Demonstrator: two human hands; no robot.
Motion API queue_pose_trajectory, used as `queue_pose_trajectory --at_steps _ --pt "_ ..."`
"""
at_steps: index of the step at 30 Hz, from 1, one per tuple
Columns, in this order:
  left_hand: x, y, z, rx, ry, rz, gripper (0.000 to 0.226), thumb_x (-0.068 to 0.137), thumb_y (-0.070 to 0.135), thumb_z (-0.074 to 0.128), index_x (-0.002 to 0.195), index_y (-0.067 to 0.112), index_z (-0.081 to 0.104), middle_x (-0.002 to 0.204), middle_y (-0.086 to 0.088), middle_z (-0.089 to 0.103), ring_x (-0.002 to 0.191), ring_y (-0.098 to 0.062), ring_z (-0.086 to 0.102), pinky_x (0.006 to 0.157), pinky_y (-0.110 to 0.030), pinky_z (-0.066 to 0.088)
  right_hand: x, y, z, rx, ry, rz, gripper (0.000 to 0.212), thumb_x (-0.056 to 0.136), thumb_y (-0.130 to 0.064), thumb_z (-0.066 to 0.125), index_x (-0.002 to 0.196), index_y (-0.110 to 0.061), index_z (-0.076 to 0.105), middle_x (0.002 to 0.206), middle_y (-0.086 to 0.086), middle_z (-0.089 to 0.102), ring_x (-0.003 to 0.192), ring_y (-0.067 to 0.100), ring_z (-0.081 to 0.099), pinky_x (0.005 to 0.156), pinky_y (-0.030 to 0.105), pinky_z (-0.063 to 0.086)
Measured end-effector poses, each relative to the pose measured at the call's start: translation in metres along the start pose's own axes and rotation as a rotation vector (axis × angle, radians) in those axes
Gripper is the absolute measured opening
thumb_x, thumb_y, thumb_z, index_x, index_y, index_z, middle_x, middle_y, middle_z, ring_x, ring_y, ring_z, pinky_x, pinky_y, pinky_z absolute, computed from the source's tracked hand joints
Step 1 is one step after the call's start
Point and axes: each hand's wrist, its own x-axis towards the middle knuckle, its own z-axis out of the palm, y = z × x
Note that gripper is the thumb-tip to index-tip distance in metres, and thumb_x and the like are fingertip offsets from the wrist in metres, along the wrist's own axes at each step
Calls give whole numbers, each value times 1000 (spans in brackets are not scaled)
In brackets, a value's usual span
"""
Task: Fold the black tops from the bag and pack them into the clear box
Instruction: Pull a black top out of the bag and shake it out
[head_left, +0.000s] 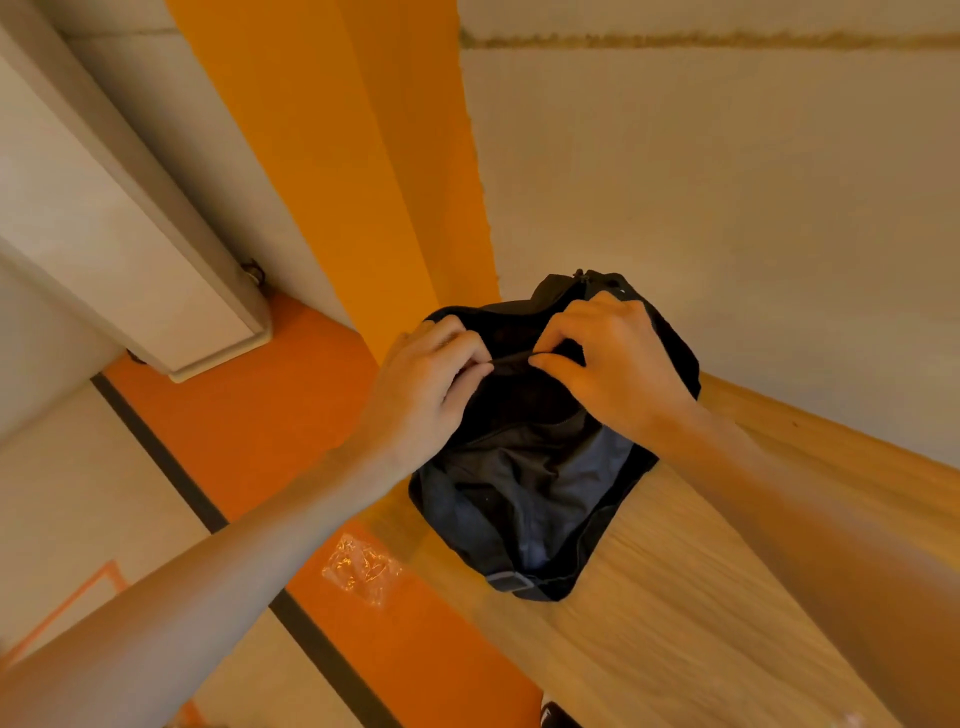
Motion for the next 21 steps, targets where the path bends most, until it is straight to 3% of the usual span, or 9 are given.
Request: queue_pose_trajectory --at_steps 4,7,12,17,19,21 --pt "7 8 -11 -169 18 -87 7 105 20 56 105 13 56 93 -2 61 82 -17 56 69 -32 42 7 -9 -17 66 93 -16 2 93 -21 75 92 -20 73 89 -7 66 88 17 57 80 31 46" --pt "15 9 -13 -197 -3 -136 17 99 19 67 112 14 57 92 2 64 85 -9 60 78 -24 44 13 -13 -36 73 95 -6 1 95 -21 73 94 -20 72 90 -11 62 91 12 56 80 16 41" --pt "24 3 -22 -229 18 -128 6 99 22 67 98 16 66 94 5 65 88 -7 60 79 -27 47 20 -18 -60 103 46 58 1 94 -22 73 95 -21 72 92 -12 63 94 9 57 84 17 44" --pt "34 12 -43 -378 47 -224 9 104 26 57 104 17 59 96 11 64 90 -3 61 79 -27 46 27 -22 -70 146 19 117 2 98 -26 68 96 -26 68 96 -20 64 93 -7 55 78 5 38" --pt "38 16 -53 -452 59 -232 12 106 27 53 106 15 55 92 4 67 84 -10 63 74 -32 45 31 -25 -73 182 11 135 3 99 -26 66 97 -26 66 97 -19 65 94 -9 57 77 5 40" --pt "43 19 -64 -500 38 -232 15 108 28 48 107 13 50 77 -3 63 63 -16 54 60 -34 38 36 -28 -75 208 -2 154 4 100 -26 65 96 -27 64 96 -18 66 94 -10 58 74 2 40"
